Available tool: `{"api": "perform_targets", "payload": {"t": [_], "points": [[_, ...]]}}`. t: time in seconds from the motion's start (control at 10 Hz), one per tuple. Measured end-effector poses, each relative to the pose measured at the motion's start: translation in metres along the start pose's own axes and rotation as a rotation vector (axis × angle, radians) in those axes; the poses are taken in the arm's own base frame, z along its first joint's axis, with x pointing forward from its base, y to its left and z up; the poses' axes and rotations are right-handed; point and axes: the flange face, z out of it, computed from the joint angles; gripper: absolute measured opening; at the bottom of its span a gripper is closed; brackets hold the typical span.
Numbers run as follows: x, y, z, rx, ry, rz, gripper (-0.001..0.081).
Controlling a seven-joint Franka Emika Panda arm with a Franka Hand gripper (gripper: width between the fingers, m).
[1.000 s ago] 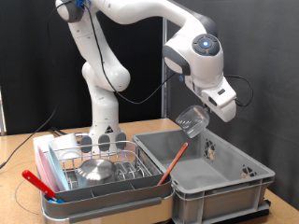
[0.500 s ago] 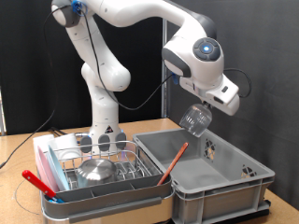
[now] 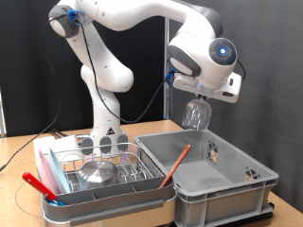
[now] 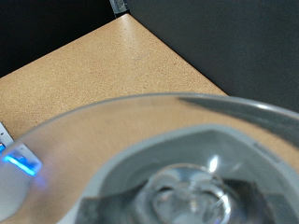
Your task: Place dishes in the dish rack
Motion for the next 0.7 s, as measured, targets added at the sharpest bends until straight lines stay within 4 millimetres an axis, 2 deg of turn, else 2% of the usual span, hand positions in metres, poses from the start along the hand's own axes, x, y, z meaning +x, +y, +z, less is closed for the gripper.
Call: {"api": "perform_targets", "payload": {"t": [0.2, 0.4, 0.7], "points": [[0.0, -0.001, 0.004, 0.02, 0.001, -0.039, 0.0107], [-0.001, -0.009, 0.008, 0.132, 0.016, -0.189, 0.0107], [-0.01, -0.015, 0.008, 0.301, 0.091, -0.306, 0.0107]]}}
